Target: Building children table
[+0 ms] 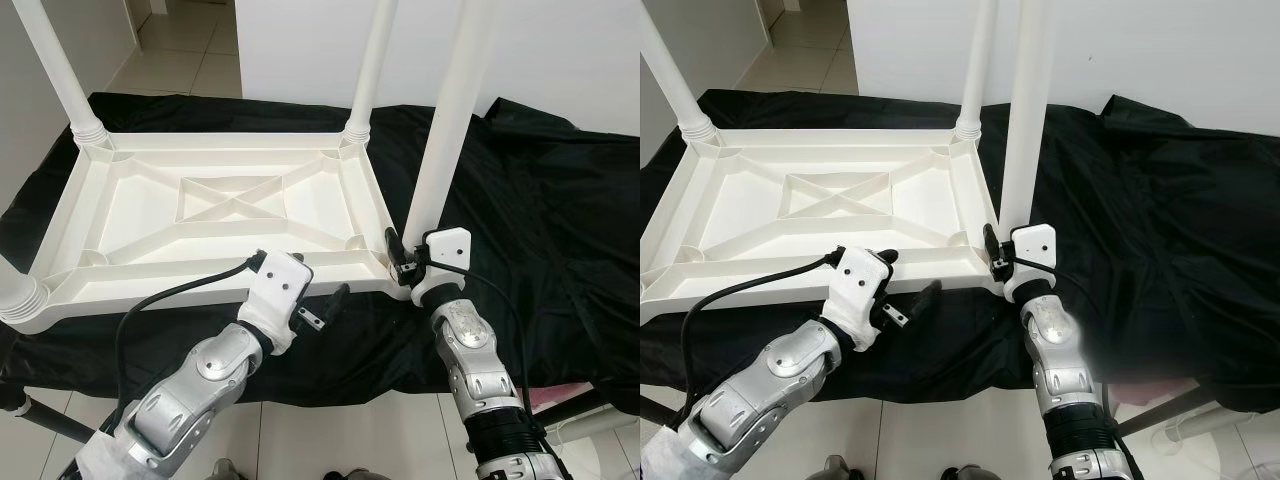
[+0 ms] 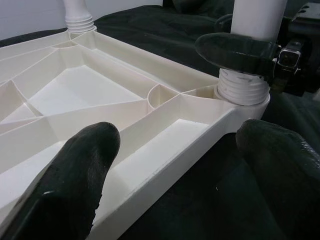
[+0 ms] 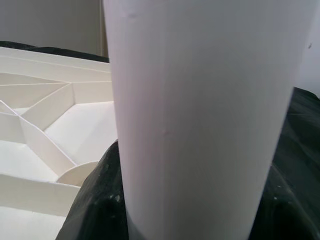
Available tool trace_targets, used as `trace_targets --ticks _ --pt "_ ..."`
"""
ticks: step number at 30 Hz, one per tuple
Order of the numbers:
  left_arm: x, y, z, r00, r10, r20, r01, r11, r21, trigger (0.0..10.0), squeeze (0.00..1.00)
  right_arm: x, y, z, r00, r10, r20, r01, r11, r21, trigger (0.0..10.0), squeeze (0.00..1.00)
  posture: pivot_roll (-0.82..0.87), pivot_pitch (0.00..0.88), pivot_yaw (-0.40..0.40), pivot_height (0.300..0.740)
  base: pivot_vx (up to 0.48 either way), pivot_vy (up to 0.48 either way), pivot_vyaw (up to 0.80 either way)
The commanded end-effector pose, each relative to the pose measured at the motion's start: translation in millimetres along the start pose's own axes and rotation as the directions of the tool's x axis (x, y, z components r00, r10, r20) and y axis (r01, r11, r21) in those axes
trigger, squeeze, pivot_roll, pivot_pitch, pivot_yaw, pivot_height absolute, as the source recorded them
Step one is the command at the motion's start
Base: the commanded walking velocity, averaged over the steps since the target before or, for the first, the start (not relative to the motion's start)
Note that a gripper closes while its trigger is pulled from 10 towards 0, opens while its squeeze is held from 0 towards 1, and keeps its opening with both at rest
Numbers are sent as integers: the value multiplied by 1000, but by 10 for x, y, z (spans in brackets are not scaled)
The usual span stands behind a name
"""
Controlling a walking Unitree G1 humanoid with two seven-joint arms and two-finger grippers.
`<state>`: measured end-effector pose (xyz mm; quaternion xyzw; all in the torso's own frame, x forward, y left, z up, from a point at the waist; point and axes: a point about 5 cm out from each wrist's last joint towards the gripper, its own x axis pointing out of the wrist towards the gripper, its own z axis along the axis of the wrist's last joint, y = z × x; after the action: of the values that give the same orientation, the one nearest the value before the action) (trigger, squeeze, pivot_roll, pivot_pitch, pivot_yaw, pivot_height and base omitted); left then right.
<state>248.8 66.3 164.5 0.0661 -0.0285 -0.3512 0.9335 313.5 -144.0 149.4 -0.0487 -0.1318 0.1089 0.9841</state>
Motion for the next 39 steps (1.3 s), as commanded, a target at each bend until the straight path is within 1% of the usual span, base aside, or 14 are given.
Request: trace_targets --ticks 1,6,9,11,12,13,15,17,22,26,28,30,37,39 --pt "-16 -165 -20 954 -301 -7 301 954 17 10000 0 -70 36 -141 998 32 -52 -32 999 14 10000 0 4 114 -60 740 0 0 0" --pt "-13 -188 -3 952 -306 1 306 952 17 10000 0 -120 68 -197 994 98 -38 -97 995 17 10000 0 5 114 -60 740 0 0 0" --pt "-9 -190 2 953 -304 4 304 952 20 10000 0 -164 86 -261 991 131 -39 -128 990 65 10000 0 3 116 -58 740 0 0 0" --pt "-8 -191 3 953 -304 5 304 952 20 10000 0 -171 90 -275 990 135 -41 -132 989 73 10000 0 3 116 -58 740 0 0 0" --pt "-8 -191 3 953 -304 5 304 952 20 10000 0 -171 90 -275 990 135 -41 -132 989 73 10000 0 3 116 -58 740 0 0 0" --pt "-4 -192 12 952 -305 8 305 952 21 10000 0 -178 88 -321 989 133 -60 -126 986 104 10000 0 4 117 -57 740 0 0 0" --pt "-4 -192 12 952 -305 8 305 952 21 10000 0 -178 88 -321 989 133 -60 -126 986 104 10000 0 4 117 -57 740 0 0 0" --pt "0 -190 17 952 -305 9 305 952 24 10000 0 -180 75 -370 990 119 -78 -108 984 140 10000 0 6 117 -57 740 0 0 0" --pt "-1 -186 23 953 -304 9 304 952 28 10000 0 -180 78 -401 988 125 -87 -112 984 137 10000 0 6 117 -56 740 0 0 0" --pt "6 -184 30 952 -305 11 304 952 30 10000 0 -176 74 -448 986 120 -117 -100 981 164 10000 0 6 115 -55 740 0 0 0" --pt "12 -180 35 952 -304 12 304 952 32 10000 0 -141 51 -479 980 103 -168 -76 984 158 10000 0 8 114 -54 740 0 0 0" --pt "12 -180 35 952 -304 12 304 952 32 10000 0 -141 51 -479 980 103 -168 -76 984 158 10000 0 8 114 -54 740 0 0 0" --pt "20 -176 45 951 -308 14 308 951 41 10000 0 -65 35 -502 967 103 -232 -61 981 182 10000 0 10 102 -52 740 0 0 0" --pt "22 -177 49 951 -310 15 309 950 43 10000 0 -56 41 -507 964 106 -242 -56 977 205 10000 0 10 102 -52 740 0 0 0"
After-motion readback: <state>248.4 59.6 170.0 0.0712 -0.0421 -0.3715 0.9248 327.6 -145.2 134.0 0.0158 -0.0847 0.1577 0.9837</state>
